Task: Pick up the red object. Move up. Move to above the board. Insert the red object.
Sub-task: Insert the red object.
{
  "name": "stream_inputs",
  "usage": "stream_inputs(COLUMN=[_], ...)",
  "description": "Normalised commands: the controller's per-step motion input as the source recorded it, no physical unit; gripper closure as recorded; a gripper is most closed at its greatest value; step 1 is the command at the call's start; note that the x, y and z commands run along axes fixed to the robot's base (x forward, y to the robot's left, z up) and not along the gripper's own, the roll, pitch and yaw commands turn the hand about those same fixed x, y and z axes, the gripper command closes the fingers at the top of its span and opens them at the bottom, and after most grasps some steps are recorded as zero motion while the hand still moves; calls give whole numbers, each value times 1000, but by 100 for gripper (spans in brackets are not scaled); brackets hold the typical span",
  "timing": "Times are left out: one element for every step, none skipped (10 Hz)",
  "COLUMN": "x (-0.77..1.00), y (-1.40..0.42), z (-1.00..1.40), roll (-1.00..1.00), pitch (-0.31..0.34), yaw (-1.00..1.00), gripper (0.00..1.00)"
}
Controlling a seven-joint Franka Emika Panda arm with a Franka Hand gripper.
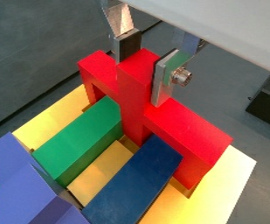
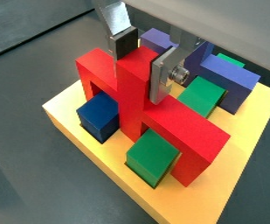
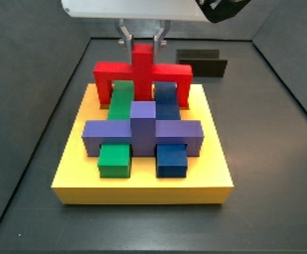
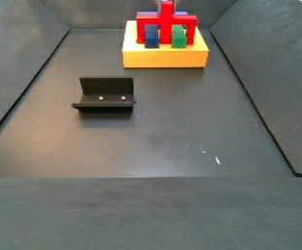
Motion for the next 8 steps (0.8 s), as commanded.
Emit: stream_inputs(x=[0, 0, 43, 20, 69, 254, 223, 234], y=[-200, -206, -94, 0, 71, 51, 31, 0], z=[0, 0, 0, -46, -106, -171, -226, -306], roll=[-11, -69, -87, 0, 0, 23, 20, 0], pitch=[0, 0, 0, 0, 0, 27, 23, 10], yaw=[11, 0, 0, 0, 0, 43, 34, 6], gripper=[100, 100, 100, 100, 100, 100, 100, 100])
